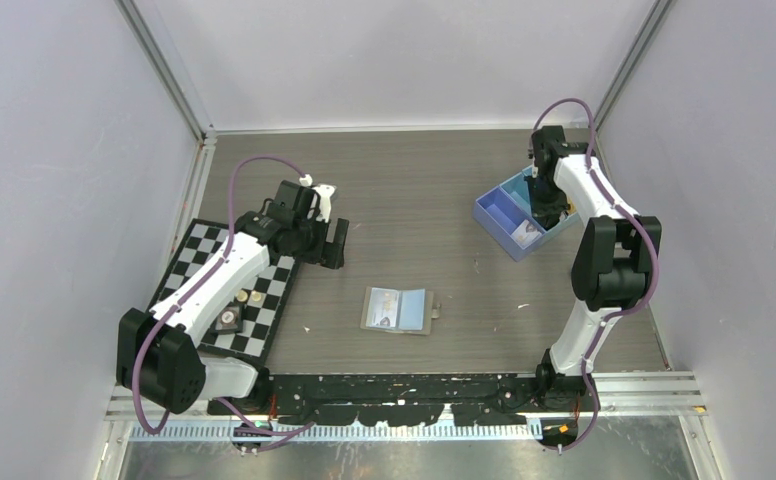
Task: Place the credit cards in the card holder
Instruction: Pick up the credit card from the storage box.
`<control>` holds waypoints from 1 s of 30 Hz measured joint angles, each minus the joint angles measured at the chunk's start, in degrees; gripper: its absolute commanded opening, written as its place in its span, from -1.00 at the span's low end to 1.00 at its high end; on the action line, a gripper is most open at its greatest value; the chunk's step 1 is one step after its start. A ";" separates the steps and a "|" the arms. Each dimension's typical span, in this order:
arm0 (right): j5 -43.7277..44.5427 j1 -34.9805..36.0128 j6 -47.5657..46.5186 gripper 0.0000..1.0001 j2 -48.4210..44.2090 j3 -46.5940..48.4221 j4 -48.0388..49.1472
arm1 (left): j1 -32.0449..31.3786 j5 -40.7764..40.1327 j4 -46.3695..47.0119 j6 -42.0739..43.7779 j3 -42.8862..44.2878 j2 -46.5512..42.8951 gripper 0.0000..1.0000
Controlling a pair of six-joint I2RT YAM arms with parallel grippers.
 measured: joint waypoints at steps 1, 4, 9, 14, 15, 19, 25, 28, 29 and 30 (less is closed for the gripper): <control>-0.15 0.00 0.00 -0.99 -0.07 0.00 0.02 | 0.00 0.00 0.00 0.00 0.00 0.00 0.73; -0.57 -0.02 0.00 -0.99 -0.26 0.00 0.15 | 0.00 0.02 -0.02 0.00 0.00 0.00 0.73; -0.79 0.00 0.02 -0.99 -1.16 0.00 0.59 | 0.00 0.00 -0.02 0.00 0.00 0.00 0.73; -0.79 0.00 0.09 -0.91 -1.62 0.00 0.70 | 0.00 0.02 -0.02 0.00 0.00 0.02 0.73; -0.79 0.00 0.11 -0.87 -1.64 0.00 0.74 | 0.00 0.02 -0.02 0.00 0.00 0.04 0.73; -0.87 0.00 0.24 -0.78 -1.66 0.00 1.01 | 0.00 0.02 -0.02 0.00 0.00 0.31 0.73; -1.88 0.00 0.26 -0.75 -1.66 -0.02 1.16 | 0.00 0.02 -0.02 0.00 0.00 0.33 0.73; -2.27 0.00 0.24 -0.74 -1.60 -0.02 1.46 | 0.00 0.02 -0.02 0.00 0.00 0.33 0.73; -2.32 0.00 0.24 -0.74 -1.57 -0.02 1.55 | 0.00 0.02 -0.02 0.00 0.00 0.33 0.73; -2.38 0.00 0.24 -0.74 -1.55 -0.02 1.64 | 0.00 0.02 -0.02 0.00 0.00 0.33 0.73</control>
